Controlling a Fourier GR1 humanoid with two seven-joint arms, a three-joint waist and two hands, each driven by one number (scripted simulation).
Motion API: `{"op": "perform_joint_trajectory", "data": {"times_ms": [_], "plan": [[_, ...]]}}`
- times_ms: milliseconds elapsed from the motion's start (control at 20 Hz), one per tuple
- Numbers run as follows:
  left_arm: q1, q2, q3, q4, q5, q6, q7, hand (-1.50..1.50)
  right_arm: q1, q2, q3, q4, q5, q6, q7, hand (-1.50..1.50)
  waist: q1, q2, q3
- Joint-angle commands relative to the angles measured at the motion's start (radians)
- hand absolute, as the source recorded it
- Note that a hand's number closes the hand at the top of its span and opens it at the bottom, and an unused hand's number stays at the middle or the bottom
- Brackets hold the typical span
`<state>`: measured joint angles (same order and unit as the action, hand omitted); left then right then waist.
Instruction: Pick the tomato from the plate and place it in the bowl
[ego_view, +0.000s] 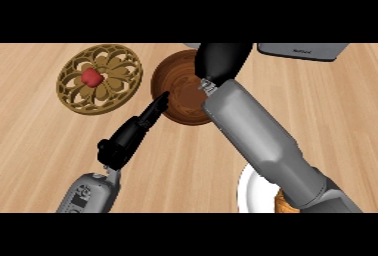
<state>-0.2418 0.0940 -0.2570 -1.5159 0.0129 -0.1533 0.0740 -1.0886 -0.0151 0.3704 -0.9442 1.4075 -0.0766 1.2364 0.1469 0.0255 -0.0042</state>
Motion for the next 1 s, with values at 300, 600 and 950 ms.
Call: {"op": "perform_joint_trajectory", "data": {"times_ms": [300, 600, 950], "plan": [[0.013, -0.022, -0.008, 0.004, -0.011, 0.019, -0.003, 0.0, 0.038, 0.014, -0.15, 0.137, -0.246, -0.083, 0.19, 1.5, -0.013, 0.001, 0.005], [0.008, 0.0, 0.037, 0.026, 0.004, 0.014, -0.018, 0.0, 0.05, 0.014, -0.13, 0.194, -0.378, -0.283, 0.045, -1.5, -0.035, -0.001, 0.004], [0.019, 0.008, 0.038, -0.022, 0.019, 0.002, 0.013, 0.0, -0.002, 0.015, -0.105, 0.195, -0.297, -0.487, 0.09, -1.5, -0.048, -0.012, 0.003]]}}
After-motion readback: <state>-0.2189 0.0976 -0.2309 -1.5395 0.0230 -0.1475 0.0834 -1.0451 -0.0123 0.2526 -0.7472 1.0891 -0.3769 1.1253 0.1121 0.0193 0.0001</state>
